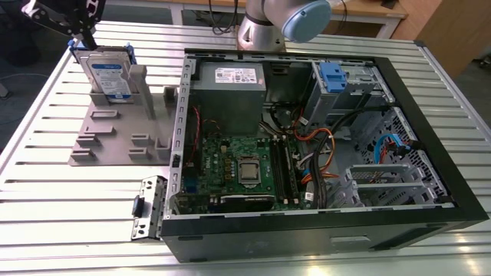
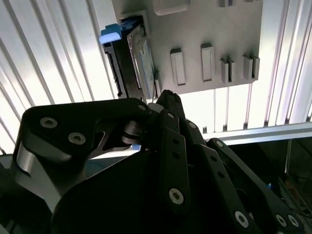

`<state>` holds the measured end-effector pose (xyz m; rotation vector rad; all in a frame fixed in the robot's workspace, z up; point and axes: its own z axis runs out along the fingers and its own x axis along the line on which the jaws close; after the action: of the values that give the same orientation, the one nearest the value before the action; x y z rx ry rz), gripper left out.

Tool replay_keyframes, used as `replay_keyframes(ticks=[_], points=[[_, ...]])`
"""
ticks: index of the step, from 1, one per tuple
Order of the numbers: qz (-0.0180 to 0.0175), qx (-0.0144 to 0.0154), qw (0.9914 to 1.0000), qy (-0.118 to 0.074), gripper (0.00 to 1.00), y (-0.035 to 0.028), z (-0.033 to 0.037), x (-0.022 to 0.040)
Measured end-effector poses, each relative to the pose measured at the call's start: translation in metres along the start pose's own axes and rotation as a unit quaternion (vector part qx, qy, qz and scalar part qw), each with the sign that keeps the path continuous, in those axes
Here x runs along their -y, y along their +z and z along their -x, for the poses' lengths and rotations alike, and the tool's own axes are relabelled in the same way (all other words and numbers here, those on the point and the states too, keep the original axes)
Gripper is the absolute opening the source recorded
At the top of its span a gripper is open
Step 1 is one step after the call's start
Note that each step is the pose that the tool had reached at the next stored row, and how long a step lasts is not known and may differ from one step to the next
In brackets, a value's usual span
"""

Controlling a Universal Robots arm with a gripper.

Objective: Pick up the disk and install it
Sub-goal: 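Pick up the disk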

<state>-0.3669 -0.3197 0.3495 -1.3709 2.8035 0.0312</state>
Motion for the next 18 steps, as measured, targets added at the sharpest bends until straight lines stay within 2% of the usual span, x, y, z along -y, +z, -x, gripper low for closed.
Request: replay_keyframes(ticks=[4,8,13,18], points=[[0.0006,-0.0002,0.99979,-0.02,0.1,0.0,0.0,0.0],[0.0011,-0.0004,0.9992,-0.04,0.1,0.0,0.0,0.0],[0.0018,-0.0006,0.9979,-0.065,0.1,0.0,0.0,0.0],[0.0024,-0.0008,0.99604,-0.089,0.1,0.0,0.0,0.0]])
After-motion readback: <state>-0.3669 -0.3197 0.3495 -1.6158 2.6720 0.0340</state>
